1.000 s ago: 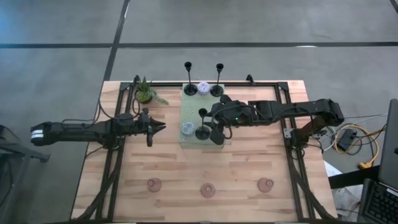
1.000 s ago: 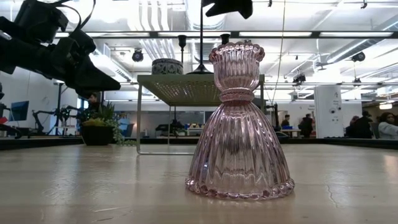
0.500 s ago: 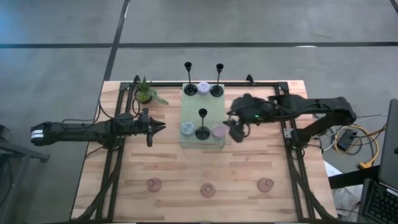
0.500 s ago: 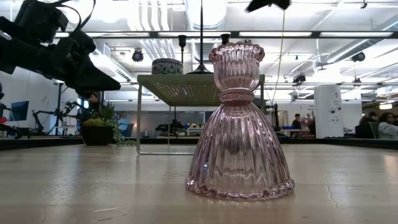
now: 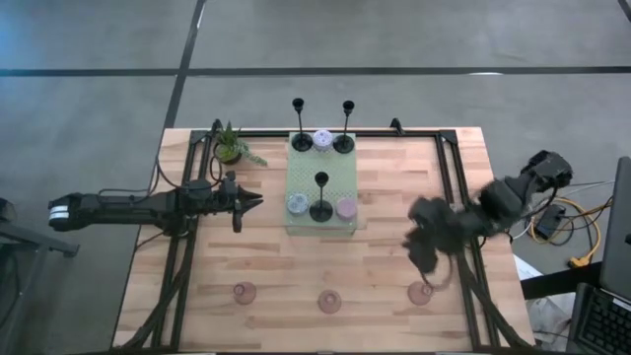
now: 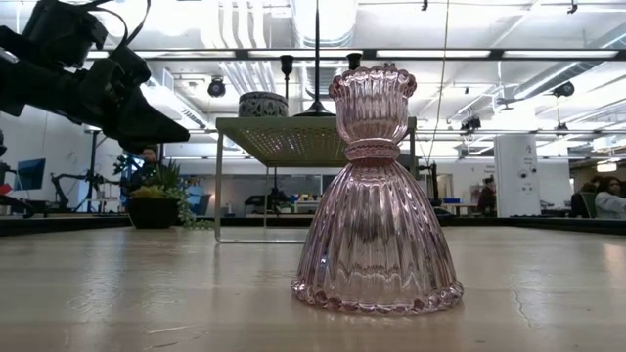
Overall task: Pick & Place candle stick holders
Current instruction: Put the right pink candle holder on the shelf
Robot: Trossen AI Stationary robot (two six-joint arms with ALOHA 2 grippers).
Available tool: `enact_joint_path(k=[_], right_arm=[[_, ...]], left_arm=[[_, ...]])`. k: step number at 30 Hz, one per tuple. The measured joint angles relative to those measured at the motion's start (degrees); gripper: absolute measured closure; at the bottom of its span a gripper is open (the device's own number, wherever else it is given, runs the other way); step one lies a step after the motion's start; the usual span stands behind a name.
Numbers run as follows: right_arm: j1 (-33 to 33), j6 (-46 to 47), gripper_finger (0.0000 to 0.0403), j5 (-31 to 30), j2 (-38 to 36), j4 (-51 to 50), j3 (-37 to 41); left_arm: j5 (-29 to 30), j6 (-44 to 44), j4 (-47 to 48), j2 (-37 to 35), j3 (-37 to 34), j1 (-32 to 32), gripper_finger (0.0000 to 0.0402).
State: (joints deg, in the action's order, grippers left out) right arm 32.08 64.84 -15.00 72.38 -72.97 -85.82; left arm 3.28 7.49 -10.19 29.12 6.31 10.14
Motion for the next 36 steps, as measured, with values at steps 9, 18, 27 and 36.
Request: enact_joint_path(k=[9,18,27,36], right_arm=[[21.9,30.8,0.03,-1.9,5.4,-4.9,1.2],[33.4,47.5,0.0288,-1.4,15.0,-4.7,1.7],[36.6,49.9,0.026,2.0,26.3,-4.3,1.8],[36.7,50.1,0.0207,1.5,36.7,-4.7,1.8]], left_arm=[[0.0,0.0,0.0,0.0,0.0,0.0,0.033],[0.0,0.0,0.0,0.0,0.0,0.0,0.033],[0.0,0.0,0.0,0.0,0.0,0.0,0.033],[0.0,0.0,0.0,0.0,0.0,0.0,0.033]])
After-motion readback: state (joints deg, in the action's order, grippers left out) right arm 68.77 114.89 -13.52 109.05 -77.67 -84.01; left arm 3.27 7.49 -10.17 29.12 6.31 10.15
